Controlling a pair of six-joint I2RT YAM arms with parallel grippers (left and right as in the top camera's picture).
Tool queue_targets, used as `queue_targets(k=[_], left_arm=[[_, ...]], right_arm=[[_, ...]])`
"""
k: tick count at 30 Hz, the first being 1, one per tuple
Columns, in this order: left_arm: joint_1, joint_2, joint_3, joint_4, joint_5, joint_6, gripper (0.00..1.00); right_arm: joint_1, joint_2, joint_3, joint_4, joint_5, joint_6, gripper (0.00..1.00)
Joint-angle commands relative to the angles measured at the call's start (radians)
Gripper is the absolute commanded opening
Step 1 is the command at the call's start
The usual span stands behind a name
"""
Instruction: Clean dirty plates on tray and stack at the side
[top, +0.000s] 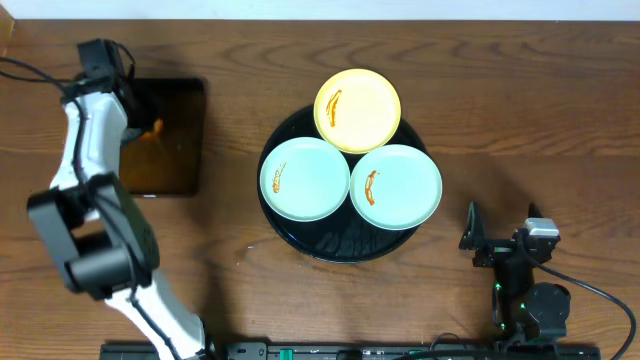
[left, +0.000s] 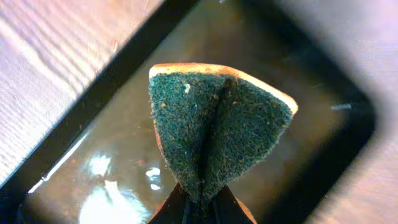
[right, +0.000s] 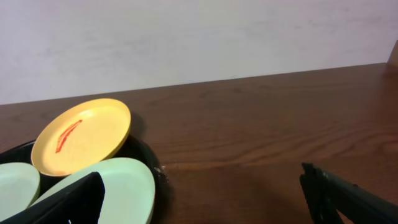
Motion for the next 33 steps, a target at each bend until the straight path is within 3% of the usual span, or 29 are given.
queue_targets(k=[1, 4, 10, 14, 19, 22, 33], left_arm=[[0.006, -0.165, 0.021, 0.045, 0.147, 0.013, 0.07], [0.010, -0.252, 0.021, 0.101, 0.267, 0.013, 0.07], [0.009, -0.308, 0.019, 0.152, 0.273, 0.090, 0.08], [0.010, -0.239, -0.019, 0.153, 0.261, 0.221, 0.07], [0.012, -0.077, -0.079, 0.150, 0.124, 0.256, 0.07], [0.025, -0.037, -0.079, 0.141, 0.121, 0.299, 0.07], [0.030, -0.331, -0.064, 0.272, 0.230, 0.299, 0.07]], right_arm=[[-0.007, -0.003, -0.002, -0.003, 0.008, -0.013, 0.99], [-0.007, -0.003, -0.002, -0.003, 0.008, -0.013, 0.99], [-0.007, -0.002, -0.002, -0.003, 0.008, -0.013, 0.99], [-0.007, -0.002, -0.002, -0.003, 0.008, -0.013, 0.99], [-0.007, -0.002, -0.002, -0.003, 0.008, -0.013, 0.99], [-0.007, -0.003, -0.002, -0.003, 0.008, -0.013, 0.99], [-0.007, -0.002, -0.002, -0.003, 0.008, -0.013, 0.99]])
